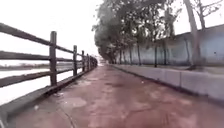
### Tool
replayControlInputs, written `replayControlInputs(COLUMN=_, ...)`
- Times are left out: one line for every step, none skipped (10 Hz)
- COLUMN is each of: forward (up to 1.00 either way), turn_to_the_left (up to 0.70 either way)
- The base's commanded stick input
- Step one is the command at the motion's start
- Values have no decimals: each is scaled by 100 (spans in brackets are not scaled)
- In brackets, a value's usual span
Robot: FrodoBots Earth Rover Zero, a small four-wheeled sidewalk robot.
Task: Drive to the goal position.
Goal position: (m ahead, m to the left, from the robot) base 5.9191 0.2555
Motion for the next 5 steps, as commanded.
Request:
replayControlInputs(forward=100, turn_to_the_left=0)
replayControlInputs(forward=100, turn_to_the_left=0)
replayControlInputs(forward=100, turn_to_the_left=0)
replayControlInputs(forward=100, turn_to_the_left=0)
replayControlInputs(forward=100, turn_to_the_left=0)
